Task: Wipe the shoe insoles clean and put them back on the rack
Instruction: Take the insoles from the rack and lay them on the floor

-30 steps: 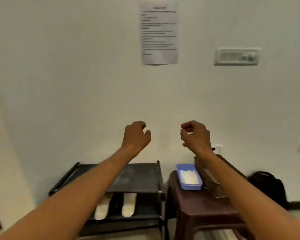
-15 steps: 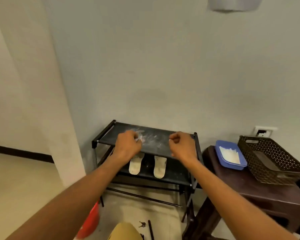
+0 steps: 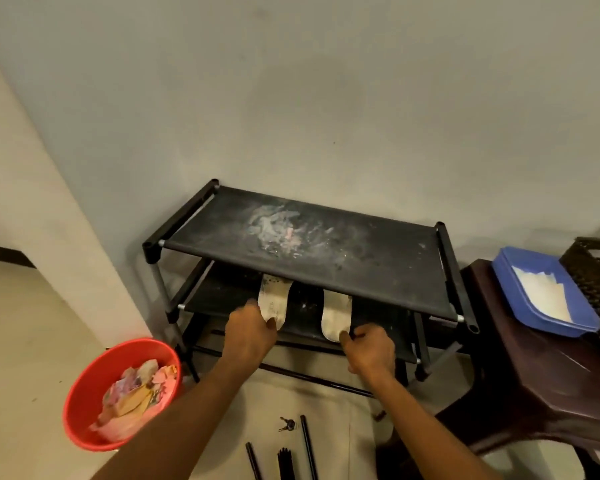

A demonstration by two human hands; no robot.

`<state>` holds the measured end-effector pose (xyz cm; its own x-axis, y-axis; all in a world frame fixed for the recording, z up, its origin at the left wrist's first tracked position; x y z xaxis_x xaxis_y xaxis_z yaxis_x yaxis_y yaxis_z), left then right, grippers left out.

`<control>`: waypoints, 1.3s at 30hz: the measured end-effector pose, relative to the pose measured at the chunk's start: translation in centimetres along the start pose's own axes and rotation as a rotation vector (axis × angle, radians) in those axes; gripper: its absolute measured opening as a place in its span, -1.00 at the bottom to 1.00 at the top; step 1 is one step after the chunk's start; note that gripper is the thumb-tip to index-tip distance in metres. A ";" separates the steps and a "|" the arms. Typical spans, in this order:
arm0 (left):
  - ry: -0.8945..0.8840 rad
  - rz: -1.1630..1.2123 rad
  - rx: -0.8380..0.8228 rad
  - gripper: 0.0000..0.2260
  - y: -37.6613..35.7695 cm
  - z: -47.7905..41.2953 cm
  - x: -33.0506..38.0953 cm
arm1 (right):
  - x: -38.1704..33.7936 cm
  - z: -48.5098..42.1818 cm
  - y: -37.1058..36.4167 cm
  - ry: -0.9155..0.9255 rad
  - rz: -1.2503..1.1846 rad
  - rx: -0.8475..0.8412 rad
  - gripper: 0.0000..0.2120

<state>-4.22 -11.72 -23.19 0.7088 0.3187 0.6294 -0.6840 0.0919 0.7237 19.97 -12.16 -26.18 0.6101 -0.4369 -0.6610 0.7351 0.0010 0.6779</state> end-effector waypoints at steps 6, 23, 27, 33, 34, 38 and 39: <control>0.110 0.043 0.064 -0.64 -1.8 -4.4 -2.0 | 0.1 -3.3 -1.3 -0.105 -0.004 -0.034 -0.80; 0.223 0.340 0.238 -0.79 8.1 8.6 -6.9 | -2.2 8.2 0.8 -0.068 -0.342 -0.154 -0.94; 0.315 0.442 0.311 -0.88 11.4 17.3 -11.0 | -4.0 15.2 0.9 -0.025 -0.305 -0.264 -0.89; 0.368 0.549 0.483 -0.81 15.6 27.9 -17.5 | -8.4 25.2 -0.8 0.123 -0.261 -0.363 -0.89; 0.379 0.549 0.518 -0.83 17.0 30.4 -17.2 | -9.2 26.8 -1.2 0.142 -0.257 -0.370 -0.89; 0.400 0.596 0.649 -0.86 21.2 37.2 -17.5 | -11.8 31.5 -3.3 0.190 -0.274 -0.430 -0.89; 0.405 0.613 0.675 -0.87 21.9 38.2 -18.2 | -12.3 32.3 -3.9 0.198 -0.272 -0.447 -0.89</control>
<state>-25.52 -51.55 -7.97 0.0674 0.4406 0.8952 -0.5815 -0.7118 0.3941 0.05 -35.85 -10.23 0.3929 -0.2979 -0.8700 0.9014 0.3120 0.3003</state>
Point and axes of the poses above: each hand's wrist, its own z-axis away from the middle knuckle, its own y-axis out of the back of the hand, x = y × z, the point moved 4 cm from there along -z, towards the middle knuckle, and after that the axes turned 8 degrees about -x, right-handed, at the moved point
